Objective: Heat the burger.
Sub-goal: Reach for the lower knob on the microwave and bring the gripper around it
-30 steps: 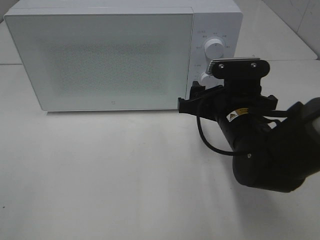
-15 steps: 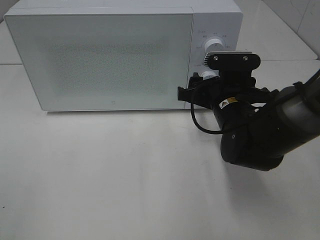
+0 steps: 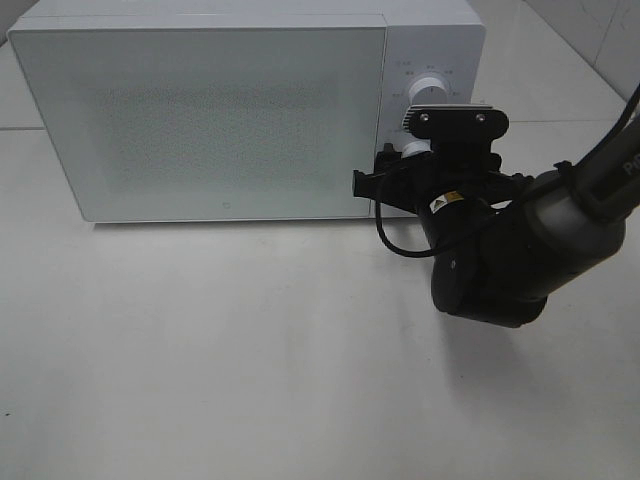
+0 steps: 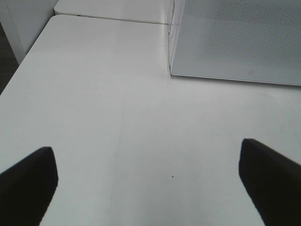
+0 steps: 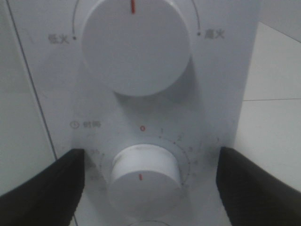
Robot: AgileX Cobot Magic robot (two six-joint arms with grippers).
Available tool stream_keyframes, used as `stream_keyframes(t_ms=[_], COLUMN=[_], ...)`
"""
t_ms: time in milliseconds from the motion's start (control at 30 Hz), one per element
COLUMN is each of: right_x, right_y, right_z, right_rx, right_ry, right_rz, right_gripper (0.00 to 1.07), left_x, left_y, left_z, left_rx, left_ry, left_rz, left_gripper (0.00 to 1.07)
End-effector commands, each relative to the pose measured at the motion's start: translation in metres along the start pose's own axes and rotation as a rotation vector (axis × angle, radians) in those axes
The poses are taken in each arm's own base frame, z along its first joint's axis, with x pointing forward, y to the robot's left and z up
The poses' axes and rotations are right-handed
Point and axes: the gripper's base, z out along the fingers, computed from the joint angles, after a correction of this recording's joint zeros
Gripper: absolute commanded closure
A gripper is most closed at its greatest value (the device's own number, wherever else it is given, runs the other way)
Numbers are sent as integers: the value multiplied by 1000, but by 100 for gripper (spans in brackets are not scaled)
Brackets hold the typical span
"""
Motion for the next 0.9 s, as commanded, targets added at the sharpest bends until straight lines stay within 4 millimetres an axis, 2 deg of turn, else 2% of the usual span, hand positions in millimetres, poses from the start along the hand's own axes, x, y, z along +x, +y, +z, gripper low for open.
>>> stream_keyframes(t_ms=[33,200,267,300,333,367,433,467,533,633,667,767,900], right_x=[-7,-7,-7,-7,-7,-7,-6,-6,-4,-3,-3,-3,-4], right_y=[-1,-2,-2,-2,-1,-1,-1,-1,0,-1,-2,-2,-2], right_z=[6,7,7,7,7,7,7,7,3,2,1,1,1], right_rx=[5,-1,-3,-3,-5,-5,-4,-4,-10,-4,-2,1,3], right_ry=[-42,-47,-40,-40,-40,-40,-39,-39,-35,-35,-37,-39,-49], right_rz=[24,19,19,19,18,18,18,18,9,7,2,4,4], right_gripper=[32,33,40,40,47,47,63,63,87,92,100,105,104], left_x=[2,2,2,2,2,2,2,2,2,2,2,2,2], left_y=[0,0,0,0,0,0,0,0,0,0,0,1,1], left_z=[-3,-3,-3,-3,-3,-3,-3,-3,-3,-3,-3,-3,-3], left_rx=[-1,-2,-2,-2,-3,-3,-4,-4,-4,-4,-4,-6,-6], left_ry=[-26,-26,-26,-26,-26,-26,-26,-26,-26,-26,-26,-26,-26], left_rz=[2,3,3,3,4,4,4,4,4,4,4,5,5], left_gripper=[7,7,7,7,7,7,7,7,7,7,7,7,7])
